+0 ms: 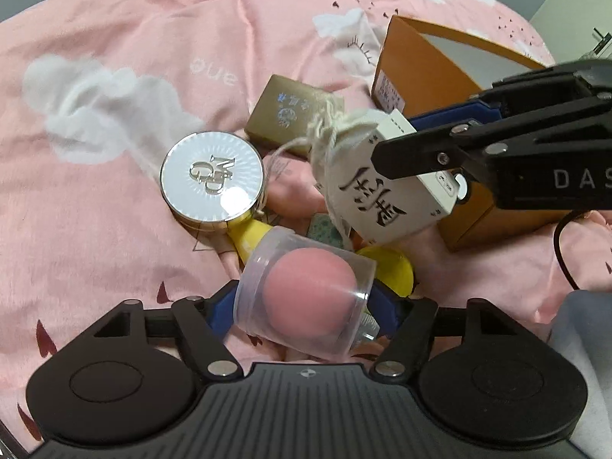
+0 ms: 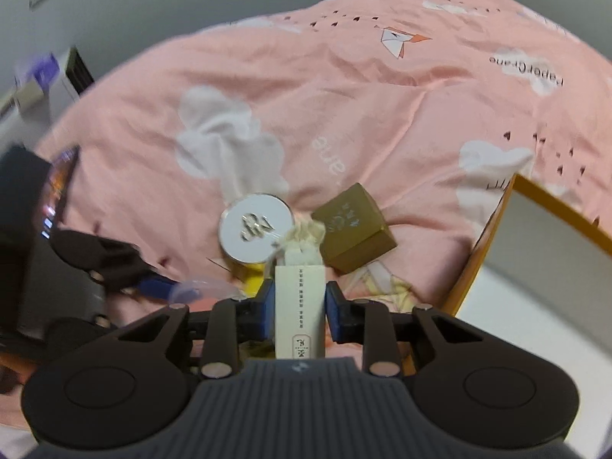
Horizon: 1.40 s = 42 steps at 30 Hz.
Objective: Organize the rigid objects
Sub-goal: 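Close the left tool on the sponge cup while the right tool grips the white box, then carry the sponge cup and white box over the orange box with both tools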
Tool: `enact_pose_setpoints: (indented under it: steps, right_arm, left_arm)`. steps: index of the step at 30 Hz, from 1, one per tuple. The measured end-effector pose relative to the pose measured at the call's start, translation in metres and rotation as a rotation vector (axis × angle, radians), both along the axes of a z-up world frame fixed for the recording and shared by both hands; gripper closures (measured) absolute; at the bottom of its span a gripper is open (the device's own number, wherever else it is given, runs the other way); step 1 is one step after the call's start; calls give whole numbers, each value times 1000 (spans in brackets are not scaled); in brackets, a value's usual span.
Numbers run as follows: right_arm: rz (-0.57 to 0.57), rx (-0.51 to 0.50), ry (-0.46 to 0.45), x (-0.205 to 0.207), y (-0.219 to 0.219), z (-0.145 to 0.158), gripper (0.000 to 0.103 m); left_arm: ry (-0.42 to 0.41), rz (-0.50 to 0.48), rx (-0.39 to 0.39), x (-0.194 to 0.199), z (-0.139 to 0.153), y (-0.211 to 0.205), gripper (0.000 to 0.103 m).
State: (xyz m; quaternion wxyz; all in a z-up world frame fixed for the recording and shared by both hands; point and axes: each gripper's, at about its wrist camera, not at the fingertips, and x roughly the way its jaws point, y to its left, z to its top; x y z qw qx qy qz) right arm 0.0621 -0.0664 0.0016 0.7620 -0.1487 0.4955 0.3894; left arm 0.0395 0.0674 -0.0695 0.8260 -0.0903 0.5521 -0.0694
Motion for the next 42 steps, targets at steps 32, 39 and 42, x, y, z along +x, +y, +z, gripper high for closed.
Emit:
enact_pose_setpoints:
  steps: [32,39,42]
  right_arm:
    - [-451,98,-359,20,-138,123,76]
    - [-581,-18,-270,60,-178,80,76]
    - [-607,-50,-226,75,-184,60,76]
  left_arm:
    - [-446,-51,-164,71,119,-89,27]
    - [-384,-124,-88,119,83,-132,27]
    - [-372,-163,-18,130,69,-148,27]
